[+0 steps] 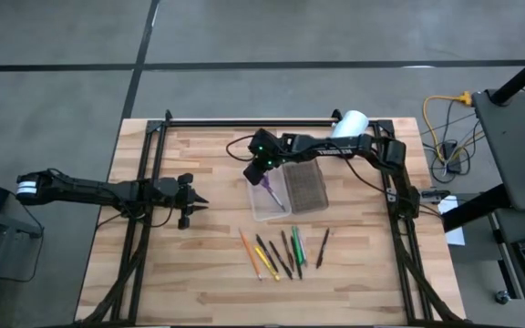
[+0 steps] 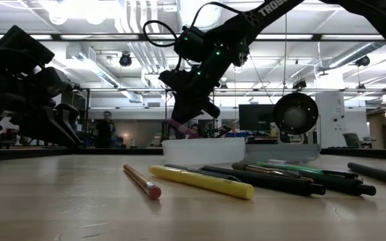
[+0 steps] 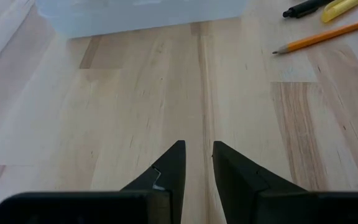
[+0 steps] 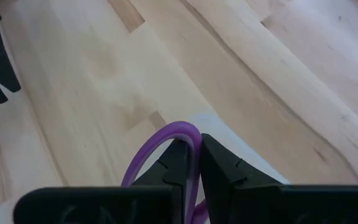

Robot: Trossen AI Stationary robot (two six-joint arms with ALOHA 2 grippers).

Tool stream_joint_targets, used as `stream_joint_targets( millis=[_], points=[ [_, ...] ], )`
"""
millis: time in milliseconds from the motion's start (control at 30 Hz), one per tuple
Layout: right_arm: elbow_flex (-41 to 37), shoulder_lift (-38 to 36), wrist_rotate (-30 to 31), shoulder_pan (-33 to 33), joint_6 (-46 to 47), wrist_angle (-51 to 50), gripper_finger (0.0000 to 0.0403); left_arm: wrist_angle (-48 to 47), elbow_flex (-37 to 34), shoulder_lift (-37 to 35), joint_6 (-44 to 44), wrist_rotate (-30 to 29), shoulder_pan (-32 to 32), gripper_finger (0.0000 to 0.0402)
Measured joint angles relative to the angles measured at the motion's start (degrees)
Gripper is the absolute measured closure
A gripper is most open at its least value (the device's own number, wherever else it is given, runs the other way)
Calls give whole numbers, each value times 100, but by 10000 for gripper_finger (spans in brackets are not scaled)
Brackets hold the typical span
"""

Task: Pick & place school supplies into a supply box
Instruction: Put the purple scissor into the supply box

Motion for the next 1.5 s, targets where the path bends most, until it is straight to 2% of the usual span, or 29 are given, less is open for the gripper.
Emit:
stream_joint_targets(
  millis=[467, 1167, 1500],
  points=[
    [211, -19, -39, 14, -161, -594, 383, 2, 0, 0, 0, 2, 1, 335],
    [192, 9, -226, 90, -442, -711, 383, 0, 0, 0, 0, 2, 1, 335],
    [187, 11, -209, 92, -440, -704, 343, 2, 0, 0, 0, 0, 2, 335]
  ],
)
